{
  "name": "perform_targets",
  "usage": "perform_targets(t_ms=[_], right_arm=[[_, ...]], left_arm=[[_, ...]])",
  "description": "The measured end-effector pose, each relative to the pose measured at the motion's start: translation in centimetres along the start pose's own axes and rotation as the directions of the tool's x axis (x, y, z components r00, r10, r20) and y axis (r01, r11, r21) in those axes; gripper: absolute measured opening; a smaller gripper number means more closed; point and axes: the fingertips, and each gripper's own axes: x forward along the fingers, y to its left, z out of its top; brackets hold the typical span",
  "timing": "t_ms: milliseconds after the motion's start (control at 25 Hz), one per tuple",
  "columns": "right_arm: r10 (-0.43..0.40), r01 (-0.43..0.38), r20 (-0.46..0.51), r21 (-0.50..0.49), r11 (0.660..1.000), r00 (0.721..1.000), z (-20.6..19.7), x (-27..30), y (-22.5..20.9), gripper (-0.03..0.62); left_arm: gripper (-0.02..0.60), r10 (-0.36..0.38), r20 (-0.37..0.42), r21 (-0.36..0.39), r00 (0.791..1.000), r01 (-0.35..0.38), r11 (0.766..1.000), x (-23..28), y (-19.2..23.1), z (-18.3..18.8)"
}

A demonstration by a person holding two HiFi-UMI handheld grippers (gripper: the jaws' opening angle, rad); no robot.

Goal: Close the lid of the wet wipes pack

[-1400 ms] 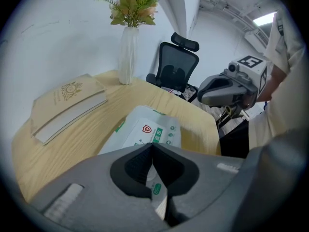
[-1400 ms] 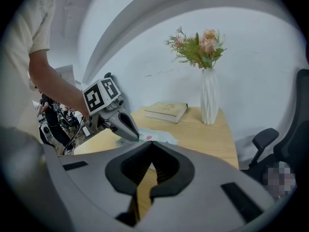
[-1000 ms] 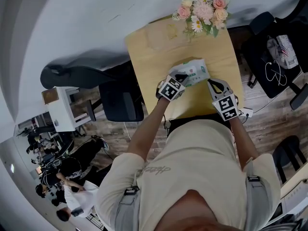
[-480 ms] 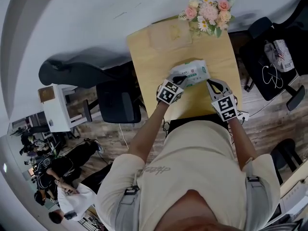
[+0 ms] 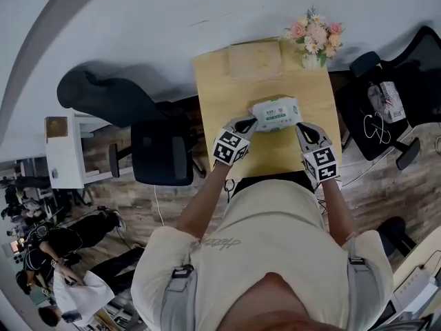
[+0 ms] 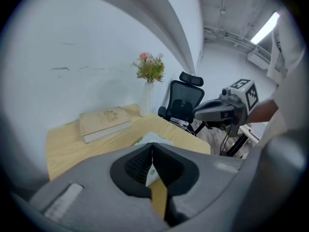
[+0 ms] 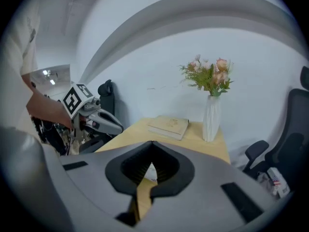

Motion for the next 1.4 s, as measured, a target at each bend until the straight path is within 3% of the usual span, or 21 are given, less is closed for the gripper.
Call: perform_targets(t_ms=[120, 560, 880, 1240, 1400], right_arm=[[-0.016, 0.011, 0.055, 0.083, 0.997, 0.998, 1.9, -0.9, 0.5, 0.002], [-0.047, 0.043, 0.14, 0.033, 0.999, 0.989, 8.2, -4.5, 3.5, 0.002], [-0.002, 0.015, 0.171, -0.076, 0.997, 0.985, 10.1, -6.0, 5.5, 0.002], [0.052, -0.012, 0.274, -0.147, 0.989, 0.96, 14.7, -9.3, 4.3, 0.002], [0.071, -0.017, 0.28, -0.19, 0.982, 0.957, 15.7, -10.1, 3.6, 0.002]], left_arm=[[0.017, 0.022, 0.06, -0.024, 0.998, -0.021, 0.999, -3.1, -0.5, 1.2], [0.017, 0.048, 0.302, -0.004, 0.952, -0.049, 0.999, -9.6, -2.5, 6.1], [0.017, 0.121, 0.427, 0.013, 0.896, -0.14, 0.99, -13.8, -2.9, 9.9], [0.017, 0.226, 0.533, 0.018, 0.815, -0.278, 0.96, -18.0, -3.0, 15.7], [0.017, 0.245, 0.558, 0.015, 0.793, -0.305, 0.952, -18.8, -3.2, 17.6]])
